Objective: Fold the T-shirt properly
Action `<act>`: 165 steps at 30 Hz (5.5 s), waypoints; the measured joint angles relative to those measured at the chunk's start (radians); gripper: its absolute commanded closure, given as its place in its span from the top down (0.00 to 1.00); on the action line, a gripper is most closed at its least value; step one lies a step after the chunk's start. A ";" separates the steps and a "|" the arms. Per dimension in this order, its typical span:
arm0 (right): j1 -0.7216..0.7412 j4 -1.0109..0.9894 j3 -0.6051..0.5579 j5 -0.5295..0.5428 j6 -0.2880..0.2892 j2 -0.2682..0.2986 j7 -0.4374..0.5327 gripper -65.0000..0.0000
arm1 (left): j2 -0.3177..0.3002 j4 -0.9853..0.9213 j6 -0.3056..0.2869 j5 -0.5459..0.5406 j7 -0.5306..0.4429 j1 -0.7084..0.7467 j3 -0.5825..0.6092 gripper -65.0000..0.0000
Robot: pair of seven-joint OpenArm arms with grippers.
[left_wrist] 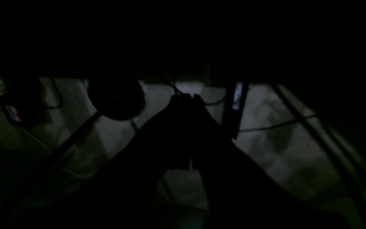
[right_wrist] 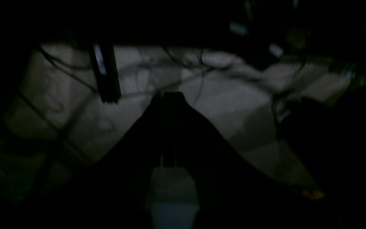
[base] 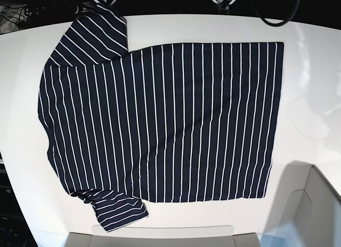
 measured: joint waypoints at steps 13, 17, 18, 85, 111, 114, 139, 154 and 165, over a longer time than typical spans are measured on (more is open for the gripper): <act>-0.179 -0.004 0.002 0.001 0.001 0.047 0.447 0.01 | -0.027 -0.002 -0.005 0.000 -0.363 0.145 -0.089 0.01; -0.250 -0.004 0.002 -0.004 0.004 0.050 0.669 0.01 | -0.037 -0.001 -0.006 0.000 -0.563 0.207 -0.163 0.01; -0.263 -0.003 0.002 -0.004 0.005 0.054 0.729 0.01 | -0.040 -0.001 -0.005 0.000 -0.612 0.224 -0.167 0.01; -1.022 1.614 -0.009 1.136 -0.005 0.625 0.618 0.41 | 0.014 0.852 -0.170 0.007 -1.181 0.781 -0.170 0.14; -0.711 1.500 -0.001 1.149 0.200 0.452 0.186 0.41 | 0.042 1.108 -0.163 -0.040 -1.030 0.809 -0.170 0.14; -0.697 1.494 -0.001 1.150 0.201 0.431 0.186 0.41 | 0.040 1.286 -0.171 -0.120 -0.829 0.848 -0.138 0.19; -0.694 1.492 0.000 1.149 0.204 0.460 0.168 0.41 | -0.340 1.452 -0.303 -1.249 0.042 0.733 -0.116 0.28; -0.689 1.514 -0.006 1.149 0.192 0.460 0.163 0.41 | -0.337 1.400 -0.322 -1.255 0.349 0.600 -0.226 0.28; -0.692 1.559 -0.034 1.149 0.170 0.458 0.132 0.41 | -0.301 1.411 -0.343 -1.126 0.320 0.594 -0.189 0.28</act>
